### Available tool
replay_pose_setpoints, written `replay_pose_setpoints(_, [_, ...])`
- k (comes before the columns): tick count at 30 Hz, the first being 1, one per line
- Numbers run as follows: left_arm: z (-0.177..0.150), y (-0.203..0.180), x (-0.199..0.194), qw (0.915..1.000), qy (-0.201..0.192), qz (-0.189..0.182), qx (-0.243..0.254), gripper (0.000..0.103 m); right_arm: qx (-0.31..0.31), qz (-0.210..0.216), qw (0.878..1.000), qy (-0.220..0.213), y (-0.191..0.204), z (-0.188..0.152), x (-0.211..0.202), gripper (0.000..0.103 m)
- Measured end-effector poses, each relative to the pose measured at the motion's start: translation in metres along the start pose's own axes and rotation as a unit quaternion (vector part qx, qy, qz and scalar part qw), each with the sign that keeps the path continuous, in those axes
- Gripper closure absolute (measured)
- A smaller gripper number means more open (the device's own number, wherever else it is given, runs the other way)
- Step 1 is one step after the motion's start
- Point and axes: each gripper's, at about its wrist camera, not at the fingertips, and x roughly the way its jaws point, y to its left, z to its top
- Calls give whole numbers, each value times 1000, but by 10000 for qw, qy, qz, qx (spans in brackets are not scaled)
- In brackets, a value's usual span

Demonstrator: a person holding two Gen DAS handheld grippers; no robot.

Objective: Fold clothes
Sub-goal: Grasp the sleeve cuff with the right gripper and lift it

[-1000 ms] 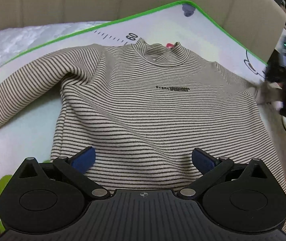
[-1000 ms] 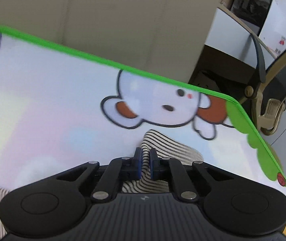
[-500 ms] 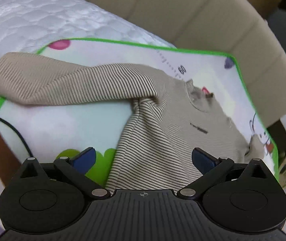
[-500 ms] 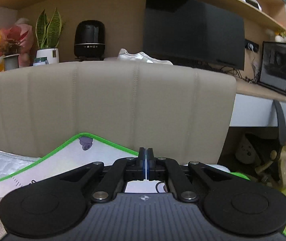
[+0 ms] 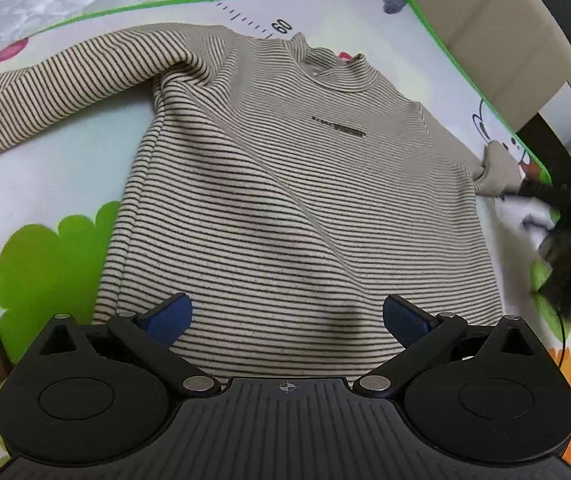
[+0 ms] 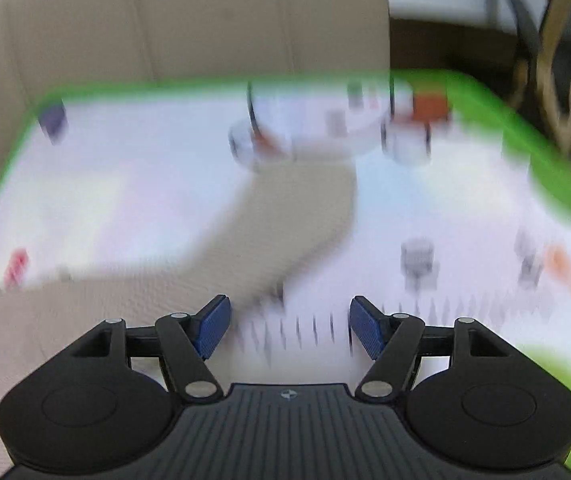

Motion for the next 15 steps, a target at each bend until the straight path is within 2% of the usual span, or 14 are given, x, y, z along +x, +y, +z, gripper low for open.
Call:
replay_pose_setpoints(1, [1, 1, 0, 10000, 11, -23, -89, 0, -59, 81, 9999, 99, 2, -3, 4, 0])
replay_pose_setpoints(4, [1, 5, 4, 9997, 37, -17, -237, 0, -312, 114, 9991, 273, 14, 2, 8, 1])
replay_pose_setpoints(6, [2, 2, 6, 9998, 21, 50, -201, 0, -282, -98, 9995, 136, 22, 18, -2, 44])
replay_pose_setpoints(7, [2, -1, 7, 9998, 10, 89, -163, 0, -464, -278, 9984, -173, 30, 27, -10, 73])
replay_pose_setpoints(9, [1, -5, 10, 9998, -23, 176, -35, 0, -959, -729, 9885, -909, 48, 43, -13, 71])
replay_pose_setpoints(12, [-2, -11, 12, 9994, -74, 299, 185, 0, -670, -1028, 9884, -891, 55, 67, 19, 71])
replay_pose_setpoints(15, [-3, -14, 14, 9986, -117, 359, 362, 0, -384, -1521, 9845, -788, 62, 75, 59, 71])
